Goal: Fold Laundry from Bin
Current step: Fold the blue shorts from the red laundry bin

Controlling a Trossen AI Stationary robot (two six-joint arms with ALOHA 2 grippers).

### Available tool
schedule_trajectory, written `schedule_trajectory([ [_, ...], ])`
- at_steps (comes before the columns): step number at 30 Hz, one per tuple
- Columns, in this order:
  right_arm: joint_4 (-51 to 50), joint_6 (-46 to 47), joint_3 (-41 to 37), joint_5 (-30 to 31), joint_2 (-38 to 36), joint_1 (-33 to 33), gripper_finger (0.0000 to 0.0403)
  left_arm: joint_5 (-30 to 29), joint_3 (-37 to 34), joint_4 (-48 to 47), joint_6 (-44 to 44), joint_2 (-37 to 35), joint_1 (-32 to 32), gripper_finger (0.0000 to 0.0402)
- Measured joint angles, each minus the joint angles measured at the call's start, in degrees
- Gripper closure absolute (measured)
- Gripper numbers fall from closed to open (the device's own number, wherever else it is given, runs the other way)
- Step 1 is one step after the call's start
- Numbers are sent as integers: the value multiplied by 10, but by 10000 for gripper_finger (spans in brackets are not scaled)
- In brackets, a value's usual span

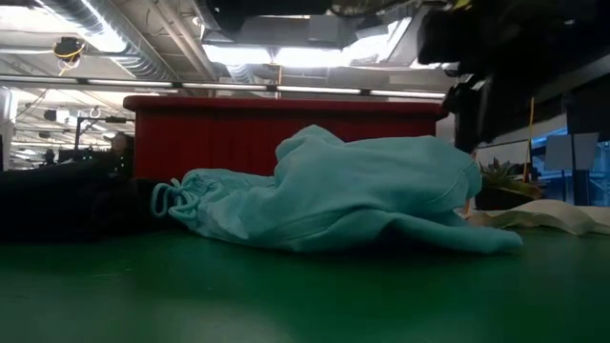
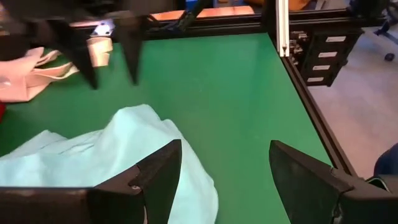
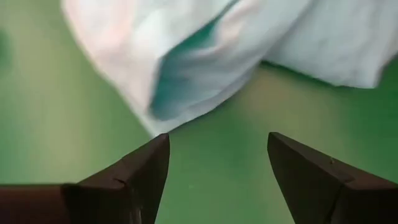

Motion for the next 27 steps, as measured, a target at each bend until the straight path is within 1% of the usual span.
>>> schedule_trajectory([
  [7,35,9,0,5,14,62,132,2,0,-11,0,-21,-1,166],
  [12,54,10,0,53,40,88,132,4,0,-21,0,-22,-4,166],
  [19,83,10,-1,61,75,94,132,4,0,-25,-3,-22,-5,166],
  [24,135,10,-1,64,81,94,133,4,0,-26,-4,-22,-5,166],
  [27,159,11,0,62,80,94,152,4,0,-27,-4,-22,-5,166],
])
